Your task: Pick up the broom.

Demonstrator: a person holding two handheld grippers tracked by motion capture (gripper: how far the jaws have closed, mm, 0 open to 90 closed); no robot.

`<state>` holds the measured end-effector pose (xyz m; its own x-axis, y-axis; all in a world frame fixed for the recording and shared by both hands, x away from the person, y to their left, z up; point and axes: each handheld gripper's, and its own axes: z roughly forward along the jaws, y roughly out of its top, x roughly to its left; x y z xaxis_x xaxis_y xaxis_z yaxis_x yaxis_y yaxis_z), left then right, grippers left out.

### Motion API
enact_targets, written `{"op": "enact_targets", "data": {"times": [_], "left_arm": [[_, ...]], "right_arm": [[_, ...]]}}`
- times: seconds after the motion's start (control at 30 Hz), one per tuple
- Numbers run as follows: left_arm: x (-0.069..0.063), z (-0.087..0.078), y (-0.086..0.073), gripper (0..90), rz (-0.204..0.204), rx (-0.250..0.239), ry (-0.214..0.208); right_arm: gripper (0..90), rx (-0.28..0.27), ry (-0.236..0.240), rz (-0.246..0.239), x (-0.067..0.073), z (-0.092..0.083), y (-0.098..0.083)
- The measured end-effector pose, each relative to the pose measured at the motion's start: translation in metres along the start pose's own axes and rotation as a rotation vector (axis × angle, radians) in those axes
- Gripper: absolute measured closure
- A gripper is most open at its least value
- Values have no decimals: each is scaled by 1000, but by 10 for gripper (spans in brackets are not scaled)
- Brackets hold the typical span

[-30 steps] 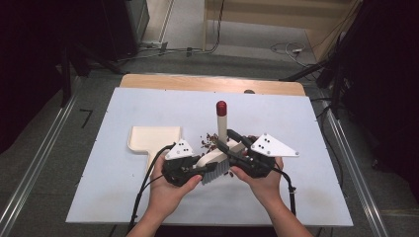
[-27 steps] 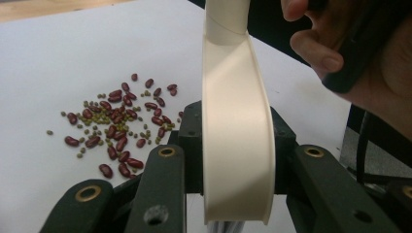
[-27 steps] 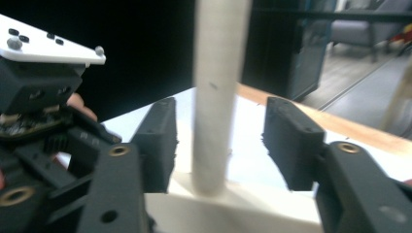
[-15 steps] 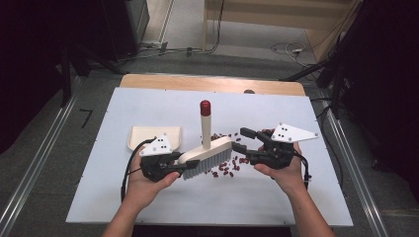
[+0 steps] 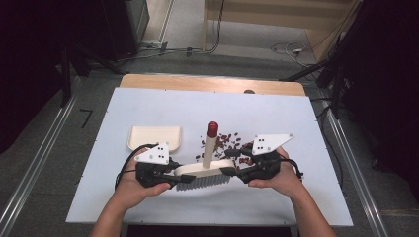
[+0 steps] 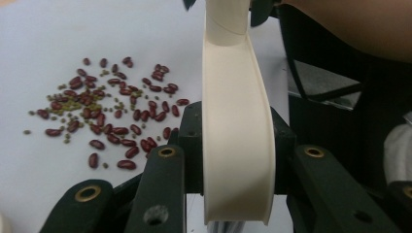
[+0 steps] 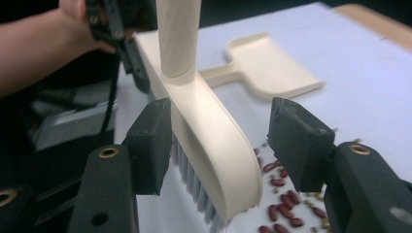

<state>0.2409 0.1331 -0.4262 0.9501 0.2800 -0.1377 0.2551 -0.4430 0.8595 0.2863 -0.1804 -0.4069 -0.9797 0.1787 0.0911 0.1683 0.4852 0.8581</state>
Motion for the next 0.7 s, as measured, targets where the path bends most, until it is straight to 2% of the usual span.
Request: {"op": "enact_targets", "data": {"times": [0.07, 0.13, 0.17, 0.27, 0.3, 0.43, 0.53, 0.7], "left_arm": [[-2, 1, 0, 689, 20, 12, -17], [-3, 2, 1, 689, 33, 23, -36], [-4, 2, 1, 689, 37, 28, -43], [-5, 5, 1, 689, 48, 45, -68], [-6, 6, 1, 689, 49, 50, -73], [-6, 9, 1, 689, 53, 63, -101], [-6, 9, 1, 689, 50, 61, -113], [-6, 11, 0, 689, 50, 70, -128]], "right_arm": [[409, 39, 47, -9, 3, 6, -1], [409, 51, 61, -13, 4, 7, -2], [419, 70, 97, -17, 5, 11, -3], [432, 98, 120, -19, 7, 15, -5], [456, 119, 150, -26, 7, 19, -6], [474, 141, 180, -37, 9, 23, -7], [499, 150, 218, -23, 9, 26, -9], [530, 160, 242, -13, 9, 28, -10]]}}
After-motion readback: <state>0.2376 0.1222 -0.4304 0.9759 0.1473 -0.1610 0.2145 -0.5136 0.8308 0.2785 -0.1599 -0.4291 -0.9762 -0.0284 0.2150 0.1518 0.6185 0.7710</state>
